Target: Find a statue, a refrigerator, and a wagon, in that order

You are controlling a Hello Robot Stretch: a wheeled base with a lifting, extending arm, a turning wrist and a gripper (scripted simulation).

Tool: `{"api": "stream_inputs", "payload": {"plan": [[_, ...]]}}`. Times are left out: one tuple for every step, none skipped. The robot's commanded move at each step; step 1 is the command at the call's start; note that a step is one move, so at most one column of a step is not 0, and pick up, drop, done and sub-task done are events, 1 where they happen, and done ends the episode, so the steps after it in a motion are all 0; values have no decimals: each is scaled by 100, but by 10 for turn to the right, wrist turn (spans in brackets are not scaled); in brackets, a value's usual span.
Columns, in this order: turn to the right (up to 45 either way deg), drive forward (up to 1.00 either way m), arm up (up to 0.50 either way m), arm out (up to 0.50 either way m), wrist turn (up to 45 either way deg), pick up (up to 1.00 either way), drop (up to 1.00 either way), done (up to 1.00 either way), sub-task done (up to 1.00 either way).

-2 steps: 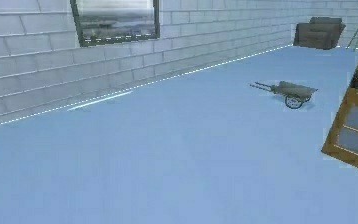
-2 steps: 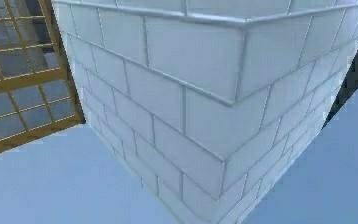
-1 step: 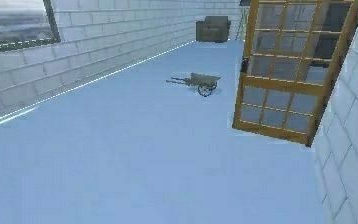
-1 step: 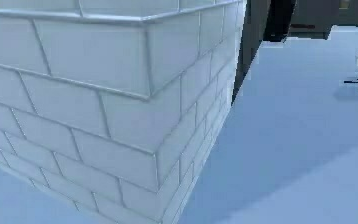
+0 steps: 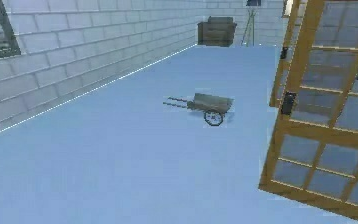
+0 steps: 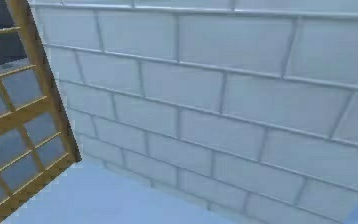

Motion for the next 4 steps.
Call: {"api": "stream_inputs", "payload": {"plan": [[0, 100, 0, 0, 0, 0, 0, 0, 0], [150, 0, 0, 0, 0, 0, 0, 0, 0], [0, 20, 0, 0, 0, 0, 0, 0, 0], [90, 0, 0, 0, 0, 0, 0, 0, 0]]}}
